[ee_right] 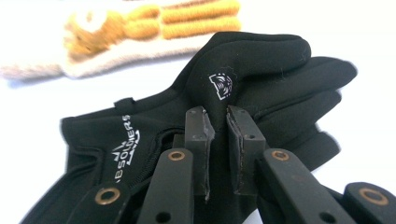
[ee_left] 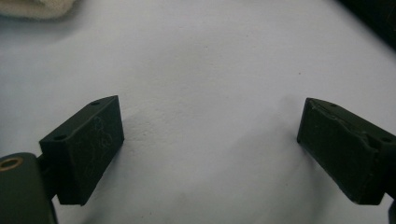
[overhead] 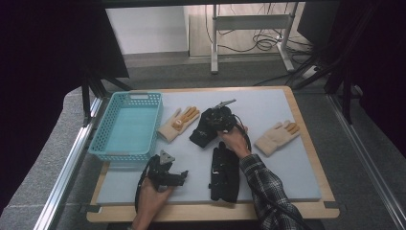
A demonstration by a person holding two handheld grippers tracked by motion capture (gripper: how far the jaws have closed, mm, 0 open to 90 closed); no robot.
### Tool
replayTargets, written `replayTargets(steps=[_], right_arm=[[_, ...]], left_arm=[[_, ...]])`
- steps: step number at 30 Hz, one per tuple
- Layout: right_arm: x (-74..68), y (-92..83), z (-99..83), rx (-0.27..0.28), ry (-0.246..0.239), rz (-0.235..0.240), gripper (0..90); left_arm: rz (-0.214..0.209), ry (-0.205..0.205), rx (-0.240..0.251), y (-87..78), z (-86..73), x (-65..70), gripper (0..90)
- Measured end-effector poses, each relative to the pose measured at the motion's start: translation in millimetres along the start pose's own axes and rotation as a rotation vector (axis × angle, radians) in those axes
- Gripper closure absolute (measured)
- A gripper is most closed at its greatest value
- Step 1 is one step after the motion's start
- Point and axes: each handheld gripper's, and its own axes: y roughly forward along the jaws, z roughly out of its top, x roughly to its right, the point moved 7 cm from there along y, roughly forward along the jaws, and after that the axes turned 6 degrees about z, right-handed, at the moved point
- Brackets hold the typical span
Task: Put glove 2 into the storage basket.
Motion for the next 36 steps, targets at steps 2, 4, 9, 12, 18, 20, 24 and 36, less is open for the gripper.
replayTargets(steps=[2, 4, 9, 12, 18, 20, 24, 36], right_arm=[[-1.5, -7.5, 2.9, 0.016, -0.008, 0.007, 78.1], [-4.6, -18.0, 6.3, 0.030, -0.022, 0.017, 78.0], [-14.0, -41.5, 11.5, 0.049, -0.061, 0.040, 77.9], [-18.8, -51.9, 13.1, 0.067, -0.068, 0.057, 77.8], [-40.7, -95.0, 12.0, 0.099, -0.107, 0.114, 77.6], [-47.7, -106.8, 9.4, 0.105, -0.119, 0.131, 77.6], [-58.6, -123.3, 1.3, 0.102, -0.135, 0.149, 77.4], [-99.1, -159.6, -56.9, 0.042, -0.246, 0.210, 76.8]], left_arm=[[0.000, 0.000, 0.000, 0.0, 0.0, 0.0, 7.4], [0.001, 0.003, -0.002, -0.1, -0.1, -0.3, 7.4], [0.001, 0.002, -0.001, 0.0, -0.1, -0.2, 7.4], [0.001, 0.003, 0.000, 0.0, -0.1, -0.2, 7.4], [0.000, 0.002, -0.002, -0.2, -0.1, -0.1, 7.4], [0.000, 0.001, 0.001, 0.0, 0.0, 0.0, 7.4], [0.001, 0.004, 0.000, -0.1, 0.0, -0.2, 7.4], [0.001, -0.003, 0.002, 0.1, 0.2, 0.2, 7.4]])
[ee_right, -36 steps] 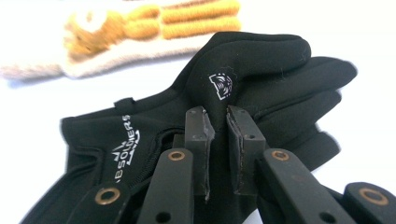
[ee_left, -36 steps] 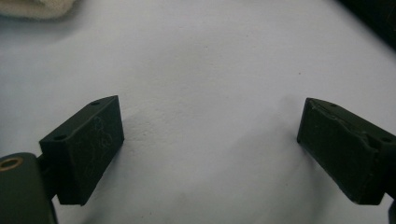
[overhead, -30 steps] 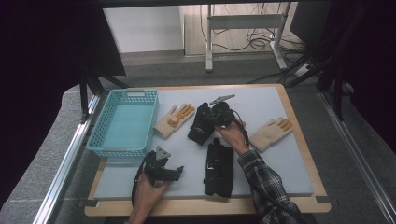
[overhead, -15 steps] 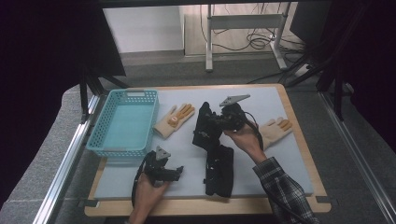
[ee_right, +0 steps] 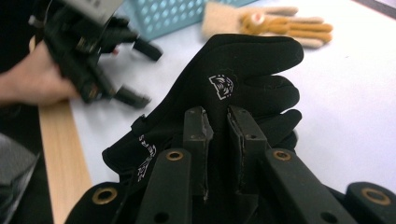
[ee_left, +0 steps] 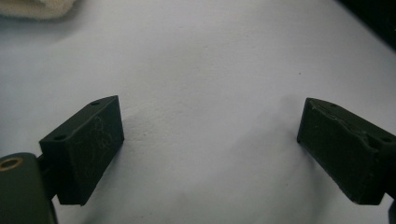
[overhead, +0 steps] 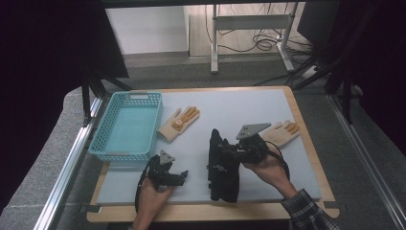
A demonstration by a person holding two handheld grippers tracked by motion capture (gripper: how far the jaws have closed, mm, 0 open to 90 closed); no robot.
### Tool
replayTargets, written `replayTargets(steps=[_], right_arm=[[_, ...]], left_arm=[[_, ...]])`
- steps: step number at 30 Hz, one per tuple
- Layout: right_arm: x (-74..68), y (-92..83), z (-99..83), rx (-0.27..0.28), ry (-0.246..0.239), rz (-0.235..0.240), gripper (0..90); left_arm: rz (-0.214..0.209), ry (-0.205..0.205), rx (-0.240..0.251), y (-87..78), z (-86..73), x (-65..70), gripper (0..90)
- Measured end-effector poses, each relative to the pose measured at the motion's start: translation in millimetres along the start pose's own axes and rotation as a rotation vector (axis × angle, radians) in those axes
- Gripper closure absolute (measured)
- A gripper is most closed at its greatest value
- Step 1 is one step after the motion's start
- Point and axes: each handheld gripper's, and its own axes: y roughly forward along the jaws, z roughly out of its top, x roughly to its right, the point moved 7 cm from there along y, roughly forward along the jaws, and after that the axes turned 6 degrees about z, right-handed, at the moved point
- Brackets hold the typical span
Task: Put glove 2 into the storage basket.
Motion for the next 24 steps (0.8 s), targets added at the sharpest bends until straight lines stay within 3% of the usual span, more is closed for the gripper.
replayTargets(steps=[3, 4, 7, 9, 10, 13, 18, 19, 21, 23, 24], right_arm=[[-4.4, 3.3, -10.7, -0.020, -0.023, -0.011, 76.5], [-6.1, 10.1, -23.3, -0.049, -0.033, -0.016, 76.1], [-6.8, 17.5, -34.9, -0.069, -0.030, -0.015, 74.6], [-9.1, 27.4, -50.9, -0.084, -0.004, -0.002, 62.2], [-9.1, 27.4, -50.9, -0.084, -0.004, -0.002, 62.2], [-5.6, 26.2, -52.4, -0.077, 0.006, -0.026, 51.1], [20.0, 13.4, -41.8, -0.008, 0.070, -0.076, 50.0], [20.0, 13.4, -41.8, -0.008, 0.070, -0.076, 50.0], [38.9, 16.1, -41.6, -0.003, 0.113, -0.116, 51.5], [44.8, 18.4, -42.0, -0.001, 0.132, -0.123, 51.5], [54.4, 25.4, -42.4, 0.008, 0.169, -0.120, 50.8]], left_arm=[[0.000, 0.000, 0.001, 0.1, 0.0, 0.0, 7.4], [0.000, 0.002, 0.000, 0.0, 0.1, -0.1, 7.4], [0.001, 0.001, -0.001, 0.0, 0.0, -0.1, 7.4], [0.001, 0.001, -0.001, 0.0, -0.1, -0.1, 7.4], [0.001, 0.001, -0.001, 0.0, -0.1, -0.1, 7.4], [0.001, 0.000, 0.000, 0.0, 0.0, -0.1, 7.4], [0.001, 0.001, -0.001, 0.0, -0.1, -0.1, 7.4], [0.001, 0.001, -0.001, 0.0, -0.1, -0.1, 7.4], [0.000, 0.007, -0.003, -0.2, -0.2, -0.5, 7.4], [0.001, 0.006, -0.003, -0.2, -0.2, -0.4, 7.4], [0.000, 0.005, -0.003, -0.2, -0.2, -0.3, 7.4]])
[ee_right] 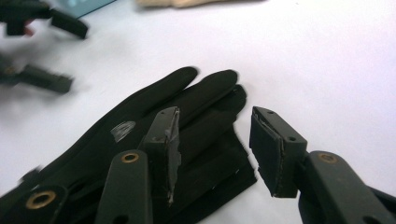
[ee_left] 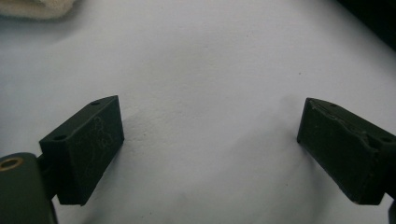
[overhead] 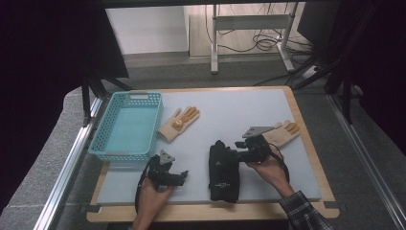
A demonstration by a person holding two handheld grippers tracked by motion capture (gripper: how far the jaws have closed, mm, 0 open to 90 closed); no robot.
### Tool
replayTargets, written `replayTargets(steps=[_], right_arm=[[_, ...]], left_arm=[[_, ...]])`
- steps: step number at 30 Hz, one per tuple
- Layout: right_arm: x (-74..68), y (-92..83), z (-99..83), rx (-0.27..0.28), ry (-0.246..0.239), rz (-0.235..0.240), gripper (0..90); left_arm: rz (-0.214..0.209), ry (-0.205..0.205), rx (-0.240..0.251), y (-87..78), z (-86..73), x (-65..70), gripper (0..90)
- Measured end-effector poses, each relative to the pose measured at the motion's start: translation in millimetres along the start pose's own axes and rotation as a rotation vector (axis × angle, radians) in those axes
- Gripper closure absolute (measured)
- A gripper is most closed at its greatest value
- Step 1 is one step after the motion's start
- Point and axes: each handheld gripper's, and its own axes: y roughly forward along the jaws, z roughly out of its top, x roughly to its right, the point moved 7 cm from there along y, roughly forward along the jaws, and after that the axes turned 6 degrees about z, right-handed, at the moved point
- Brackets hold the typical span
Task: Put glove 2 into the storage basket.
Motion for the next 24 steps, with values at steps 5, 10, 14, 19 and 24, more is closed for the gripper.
replayTargets(steps=[5, 10, 14, 19, 24], right_arm=[[13.0, 24.0, -0.7, -0.025, 0.052, 0.010, 55.7], [15.0, 35.7, -4.3, -0.044, 0.110, 0.068, 84.8], [9.6, 18.2, -0.1, -0.015, 0.081, 0.030, 86.0], [7.9, 8.0, 1.0, -0.006, 0.043, -0.012, 81.7], [14.3, 13.2, 6.6, 0.027, 0.021, -0.022, 68.8]], left_arm=[[0.000, 0.000, 0.001, 0.0, 0.0, 0.0, 7.4], [0.000, 0.000, 0.001, 0.0, 0.1, 0.0, 7.4], [0.000, 0.000, 0.001, 0.0, 0.1, 0.0, 7.4], [0.000, 0.000, 0.001, 0.0, 0.0, 0.0, 7.4], [0.000, 0.000, 0.001, 0.0, 0.1, 0.0, 7.4]])
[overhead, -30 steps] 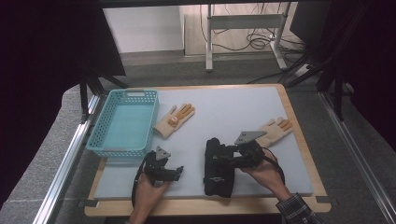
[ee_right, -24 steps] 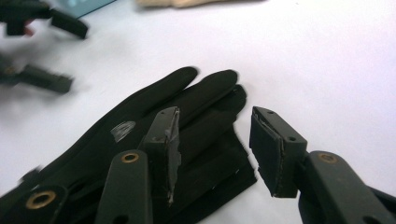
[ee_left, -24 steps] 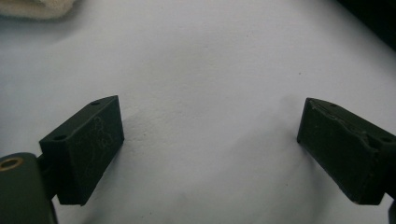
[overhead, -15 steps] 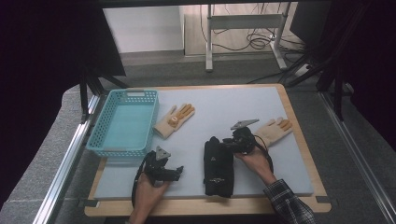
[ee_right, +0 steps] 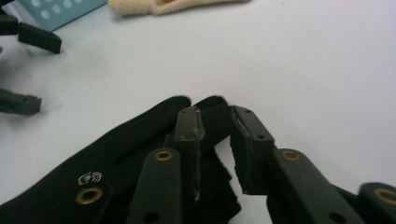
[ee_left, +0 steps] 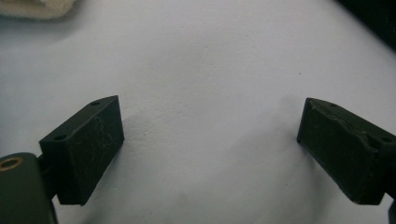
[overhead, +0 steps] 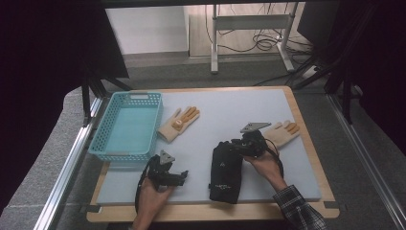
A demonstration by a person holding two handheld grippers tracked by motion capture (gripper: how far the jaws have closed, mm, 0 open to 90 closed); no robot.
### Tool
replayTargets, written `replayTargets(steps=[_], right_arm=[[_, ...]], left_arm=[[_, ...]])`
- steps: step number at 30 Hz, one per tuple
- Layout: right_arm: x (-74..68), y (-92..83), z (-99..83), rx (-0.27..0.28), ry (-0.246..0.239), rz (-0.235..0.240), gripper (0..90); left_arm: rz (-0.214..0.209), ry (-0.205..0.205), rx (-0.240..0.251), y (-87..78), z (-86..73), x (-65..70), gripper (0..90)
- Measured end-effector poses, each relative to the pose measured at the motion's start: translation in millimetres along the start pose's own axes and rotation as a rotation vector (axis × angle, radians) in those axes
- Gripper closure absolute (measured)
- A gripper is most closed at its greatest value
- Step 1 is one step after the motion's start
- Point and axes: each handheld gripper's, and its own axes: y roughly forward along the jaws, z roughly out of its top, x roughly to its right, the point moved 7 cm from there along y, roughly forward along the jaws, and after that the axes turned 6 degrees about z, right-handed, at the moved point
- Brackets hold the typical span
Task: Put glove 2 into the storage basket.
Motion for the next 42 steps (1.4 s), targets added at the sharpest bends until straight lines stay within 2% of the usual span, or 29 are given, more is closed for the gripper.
replayTargets(steps=[2, 4, 10, 13, 15, 16, 21, 22, 23, 24, 26, 28, 32, 38, 42], right_arm=[[-2.2, -4.2, 2.0, 0.017, -0.006, 0.002, 67.6], [-7.9, -15.0, -1.9, 0.012, -0.039, -0.014, 68.2], [-16.8, -37.6, -29.2, -0.023, -0.058, -0.014, 82.0], [-18.0, -42.3, -39.7, -0.034, -0.053, -0.010, 84.8], [-21.3, -48.8, -61.2, -0.058, -0.032, 0.003, 86.4], [-21.3, -48.8, -61.2, -0.058, -0.032, 0.003, 86.4], [-31.4, -52.9, -84.5, -0.078, -0.018, 0.037, 86.4], [-37.8, -52.6, -90.6, -0.079, -0.023, 0.058, 86.4], [-37.8, -52.6, -90.6, -0.079, -0.023, 0.058, 86.4], [-44.6, -50.5, -94.2, -0.082, -0.031, 0.077, 86.3], [-47.0, -49.2, -95.0, -0.084, -0.034, 0.083, 86.2], [-55.8, -40.7, -95.4, -0.091, -0.042, 0.110, 85.8], [-61.6, -32.0, -93.5, -0.095, -0.050, 0.122, 85.6], [-70.3, -18.6, -85.7, -0.091, -0.059, 0.141, 84.6], [-74.7, -4.3, -75.8, -0.086, -0.059, 0.137, 83.5]], left_arm=[[0.000, 0.000, -0.001, 0.0, 0.0, -0.1, 7.4], [0.000, 0.000, -0.001, -0.1, 0.0, -0.1, 7.4], [-0.001, -0.001, -0.001, -0.2, 0.0, -0.2, 7.6], [-0.002, -0.006, 0.002, -0.2, 0.2, 0.1, 7.8], [-0.004, 0.003, -0.001, -1.3, -0.4, -0.1, 8.1], [-0.004, 0.003, -0.001, -1.3, -0.4, -0.1, 8.2], [-0.006, 0.023, -0.007, -5.7, -4.2, -1.6, 7.8], [0.001, 0.023, -0.007, -7.0, -5.4, -3.9, 7.5], [0.001, 0.023, -0.007, -7.0, -5.4, -3.9, 6.8], [0.016, 0.036, -0.014, -8.4, -6.9, -7.9, 5.7], [0.022, 0.039, -0.015, -9.0, -7.8, -9.8, 5.1], [0.032, 0.037, -0.017, -9.6, -10.1, -13.8, 2.2], [0.020, 0.033, -0.018, -9.9, -11.7, -15.7, 1.5], [0.017, 0.057, -0.015, -10.9, -12.2, -17.5, 1.6], [0.009, 0.071, -0.008, -11.8, -13.3, -21.3, 1.7]])
